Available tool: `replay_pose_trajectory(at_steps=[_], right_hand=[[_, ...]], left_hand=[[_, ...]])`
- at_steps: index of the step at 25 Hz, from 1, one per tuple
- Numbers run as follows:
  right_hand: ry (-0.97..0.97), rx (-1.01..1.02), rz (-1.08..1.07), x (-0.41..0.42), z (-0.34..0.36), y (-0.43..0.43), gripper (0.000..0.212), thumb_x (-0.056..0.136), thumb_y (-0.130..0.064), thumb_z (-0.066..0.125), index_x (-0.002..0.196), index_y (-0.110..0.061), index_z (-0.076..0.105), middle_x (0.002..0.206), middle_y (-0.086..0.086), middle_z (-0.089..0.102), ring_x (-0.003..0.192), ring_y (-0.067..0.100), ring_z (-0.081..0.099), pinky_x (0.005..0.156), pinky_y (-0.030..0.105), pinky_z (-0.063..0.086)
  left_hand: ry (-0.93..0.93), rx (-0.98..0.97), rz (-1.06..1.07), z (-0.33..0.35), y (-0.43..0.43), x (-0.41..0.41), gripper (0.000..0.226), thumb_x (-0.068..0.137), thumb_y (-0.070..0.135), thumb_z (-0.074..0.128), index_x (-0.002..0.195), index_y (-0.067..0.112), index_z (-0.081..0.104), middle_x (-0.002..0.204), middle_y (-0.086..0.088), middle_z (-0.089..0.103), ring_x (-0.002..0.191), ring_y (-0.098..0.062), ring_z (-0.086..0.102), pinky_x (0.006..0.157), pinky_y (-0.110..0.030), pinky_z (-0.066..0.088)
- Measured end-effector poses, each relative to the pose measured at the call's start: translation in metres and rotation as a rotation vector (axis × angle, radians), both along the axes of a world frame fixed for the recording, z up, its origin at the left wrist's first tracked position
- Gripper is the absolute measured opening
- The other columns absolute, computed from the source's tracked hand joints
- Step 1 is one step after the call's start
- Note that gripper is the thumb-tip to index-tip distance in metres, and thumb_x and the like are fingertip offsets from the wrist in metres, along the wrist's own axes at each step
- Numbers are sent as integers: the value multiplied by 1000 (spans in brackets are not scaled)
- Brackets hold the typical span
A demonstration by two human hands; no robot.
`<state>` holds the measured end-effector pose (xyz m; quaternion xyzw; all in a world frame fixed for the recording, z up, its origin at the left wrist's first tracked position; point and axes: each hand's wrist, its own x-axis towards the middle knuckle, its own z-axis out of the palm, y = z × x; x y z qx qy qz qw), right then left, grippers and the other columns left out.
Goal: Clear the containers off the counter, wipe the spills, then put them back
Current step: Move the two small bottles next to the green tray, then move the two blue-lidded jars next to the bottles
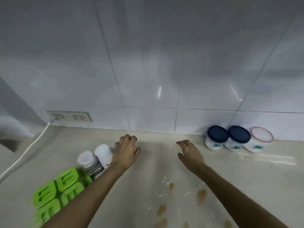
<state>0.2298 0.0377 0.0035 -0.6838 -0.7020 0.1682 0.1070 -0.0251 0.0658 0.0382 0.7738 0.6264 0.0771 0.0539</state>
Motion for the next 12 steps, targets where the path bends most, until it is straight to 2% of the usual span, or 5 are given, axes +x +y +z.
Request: replay_pose_trajectory(at_steps=[3, 7, 9, 12], right_hand=[[-62, 53, -131, 81, 3, -18, 45, 86, -12, 58, 130, -10, 50, 130, 13, 53, 117, 33, 50, 97, 40, 42], [-135, 185, -238, 164, 10, -22, 40, 73, -12, 72, 111, -5, 60, 110, 16, 61, 97, 39, 60, 77, 46, 51], [-186, 206, -252, 196, 15, -16, 48, 72, -20, 75, 114, -6, 58, 118, 18, 60, 103, 38, 59, 82, 46, 51], [-293, 116, -233, 228, 11, 1, 64, 78, -37, 69, 130, -9, 45, 135, 17, 48, 123, 36, 46, 103, 44, 39]], left_hand=[[-34, -153, -118, -14, 3, 92, 43, 91, 38, 50, 128, 17, 48, 128, -8, 48, 119, -27, 44, 92, -39, 43], [-9, -176, -279, -12, 12, 191, 47, 90, 33, 54, 132, 16, 41, 129, -10, 45, 118, -29, 44, 92, -40, 45], [-18, -194, -322, -9, 21, 233, 50, 88, 33, 55, 133, 16, 39, 131, -11, 44, 118, -29, 43, 93, -41, 45], [-71, -264, -358, -9, 36, 285, 64, 85, 38, 61, 139, 16, 35, 138, -12, 39, 124, -32, 40, 98, -42, 44]])
